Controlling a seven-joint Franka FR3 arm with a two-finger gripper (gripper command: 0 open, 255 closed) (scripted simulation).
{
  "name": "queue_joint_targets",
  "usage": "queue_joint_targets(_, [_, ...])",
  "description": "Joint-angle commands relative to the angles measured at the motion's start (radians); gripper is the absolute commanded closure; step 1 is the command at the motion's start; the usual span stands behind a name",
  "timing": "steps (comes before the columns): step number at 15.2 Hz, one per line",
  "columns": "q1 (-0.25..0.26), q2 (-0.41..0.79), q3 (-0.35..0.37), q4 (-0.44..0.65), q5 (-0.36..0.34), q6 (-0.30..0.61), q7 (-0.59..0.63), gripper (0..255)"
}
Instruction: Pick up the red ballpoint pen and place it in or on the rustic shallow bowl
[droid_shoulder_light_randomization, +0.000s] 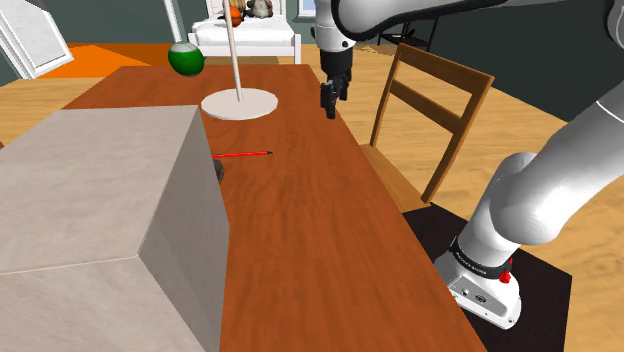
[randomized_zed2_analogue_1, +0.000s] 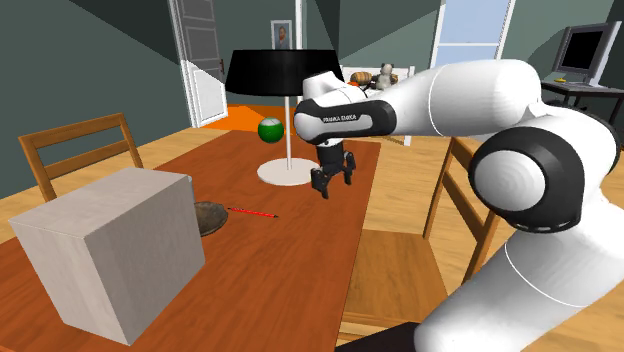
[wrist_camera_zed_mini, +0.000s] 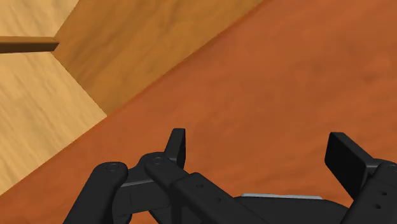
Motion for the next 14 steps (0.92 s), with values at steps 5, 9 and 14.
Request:
queue_joint_targets(5, [0.053,0.178,0.063,0.138,-0.050,0.047,-0.062,0])
queue_joint_targets(9, [0.090,0.284,0.104,0.225,-0.092,0.069,-0.099,0])
queue_joint_targets(14, [0.143,0.411,0.152,0.332,-0.155,0.086,-0.143,0])
